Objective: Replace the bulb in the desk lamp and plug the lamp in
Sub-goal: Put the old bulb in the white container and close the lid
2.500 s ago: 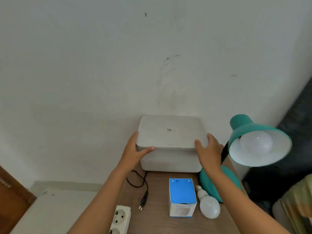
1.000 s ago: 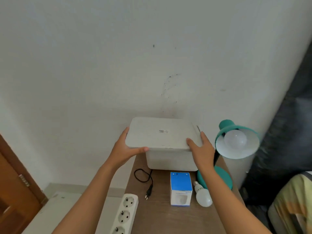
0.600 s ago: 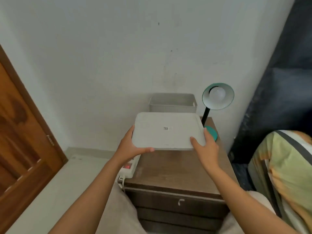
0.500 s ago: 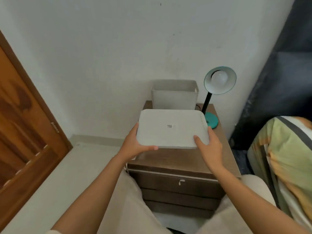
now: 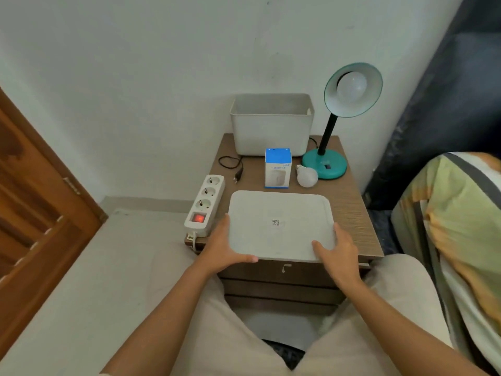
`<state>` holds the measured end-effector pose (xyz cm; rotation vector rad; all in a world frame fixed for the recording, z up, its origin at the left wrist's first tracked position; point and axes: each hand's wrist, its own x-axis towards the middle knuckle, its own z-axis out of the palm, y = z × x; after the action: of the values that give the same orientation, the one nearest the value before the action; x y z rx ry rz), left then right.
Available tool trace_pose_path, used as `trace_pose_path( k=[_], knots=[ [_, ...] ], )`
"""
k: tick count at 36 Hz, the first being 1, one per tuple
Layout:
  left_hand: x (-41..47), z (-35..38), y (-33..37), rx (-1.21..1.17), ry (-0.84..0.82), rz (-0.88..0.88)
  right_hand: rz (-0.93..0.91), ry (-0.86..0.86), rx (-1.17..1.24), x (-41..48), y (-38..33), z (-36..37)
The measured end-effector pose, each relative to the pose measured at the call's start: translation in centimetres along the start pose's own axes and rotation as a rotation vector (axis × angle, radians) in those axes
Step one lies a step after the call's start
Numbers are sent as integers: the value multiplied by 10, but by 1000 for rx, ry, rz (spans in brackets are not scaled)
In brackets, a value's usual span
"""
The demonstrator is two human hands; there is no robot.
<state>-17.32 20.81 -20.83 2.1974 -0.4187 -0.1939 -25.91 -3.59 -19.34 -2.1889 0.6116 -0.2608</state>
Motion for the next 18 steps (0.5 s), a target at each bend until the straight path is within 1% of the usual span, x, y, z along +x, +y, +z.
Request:
trace_pose_path(
  k=[5, 9, 18],
  knots=[
    [15, 4, 0, 117, -14, -10, 4, -34, -122, 25, 8, 9],
    [22, 6, 1, 197, -15, -14, 15, -1, -206, 35, 11, 16],
    [32, 3, 1, 244, -88, -75, -14, 41, -249, 43, 13, 21]
  ],
)
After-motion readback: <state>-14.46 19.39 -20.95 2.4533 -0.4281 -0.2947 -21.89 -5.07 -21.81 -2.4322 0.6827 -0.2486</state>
